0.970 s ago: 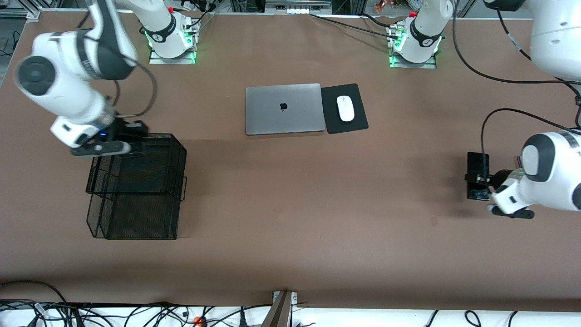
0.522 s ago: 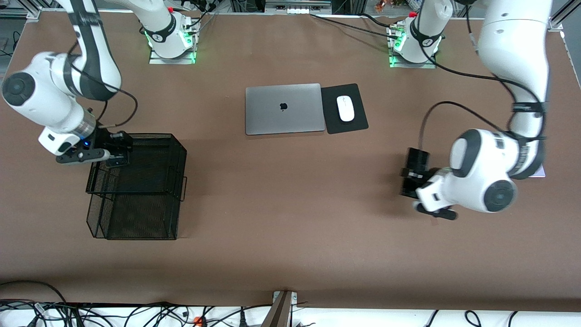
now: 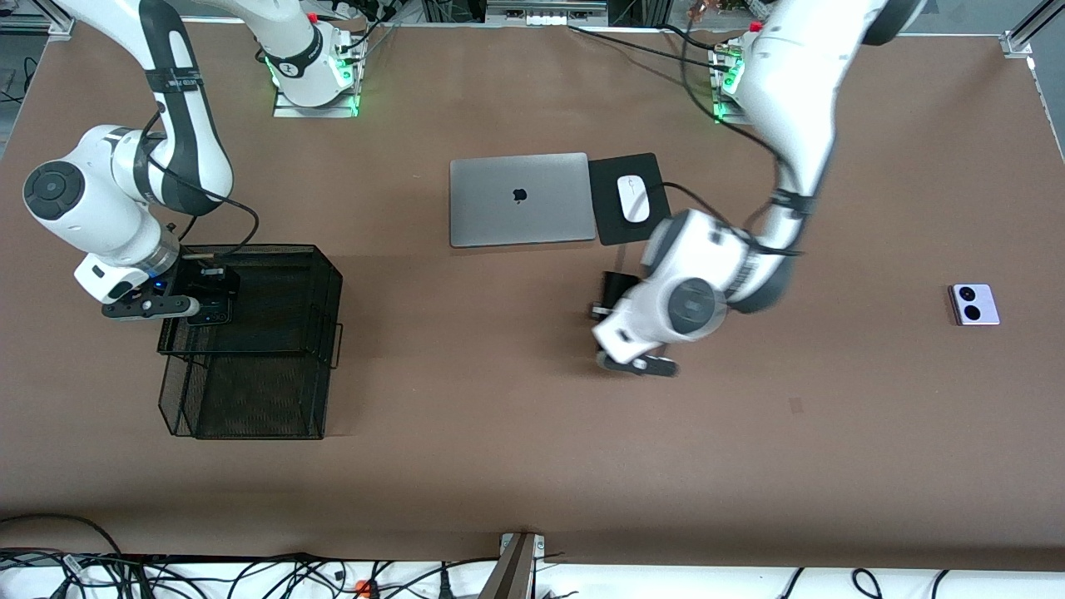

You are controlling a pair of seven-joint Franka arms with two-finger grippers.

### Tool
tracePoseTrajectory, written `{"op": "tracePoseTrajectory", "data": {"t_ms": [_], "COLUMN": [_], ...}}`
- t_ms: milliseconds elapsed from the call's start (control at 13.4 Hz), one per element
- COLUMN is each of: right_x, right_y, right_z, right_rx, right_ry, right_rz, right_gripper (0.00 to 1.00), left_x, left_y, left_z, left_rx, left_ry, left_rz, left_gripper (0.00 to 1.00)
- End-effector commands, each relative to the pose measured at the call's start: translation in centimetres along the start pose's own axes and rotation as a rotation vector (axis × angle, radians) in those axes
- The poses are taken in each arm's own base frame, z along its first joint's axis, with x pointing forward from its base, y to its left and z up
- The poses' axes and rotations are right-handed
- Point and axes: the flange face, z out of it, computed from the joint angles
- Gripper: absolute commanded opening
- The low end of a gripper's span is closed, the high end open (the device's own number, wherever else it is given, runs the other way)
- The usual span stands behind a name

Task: Place phones with both arms
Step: 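Set the long phone by the laptop while the right gripper withdraws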

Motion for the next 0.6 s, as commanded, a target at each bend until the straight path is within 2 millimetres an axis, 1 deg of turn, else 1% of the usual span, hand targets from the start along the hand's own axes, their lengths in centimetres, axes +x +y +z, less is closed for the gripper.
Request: {"op": "tracePoseTrajectory", "data": {"t_ms": [0, 149, 224, 373, 448, 522], "right_x": [1.0, 2.1, 2.9, 4.3, 5.0, 5.3], "right_y": [0.2, -0.2, -0.4, -1.0, -1.4, -1.8], "right_z": [-1.2, -3.1, -4.7, -8.3, -10.5, -12.1], "right_rx": [0.035, 0.055, 0.07, 0.099, 0.11, 0.108], "right_ry": [0.016, -0.014, -0.035, -0.079, -0.107, -0.129], "right_rz": [0.008, 0.001, -0.003, -0.01, 0.011, 0.031], "right_gripper": [1.0, 1.0, 1.0, 1.0, 1.0, 1.0], "left_x": [-0.4, -1.1, -1.6, -2.0, -2.0, -1.9], "left_y": [3.6, 5.3, 6.0, 7.1, 7.2, 7.2], "left_z": [2.5, 4.4, 5.8, 7.3, 7.2, 6.6], "left_rx": [-0.007, -0.007, 0.002, -0.006, -0.006, -0.009], "left_ry": [0.041, 0.049, 0.04, 0.066, 0.074, 0.084], "left_rz": [-0.048, -0.055, -0.044, -0.043, -0.043, -0.042], "left_gripper": [0.3, 0.29, 0.29, 0.3, 0.37, 0.98]}}
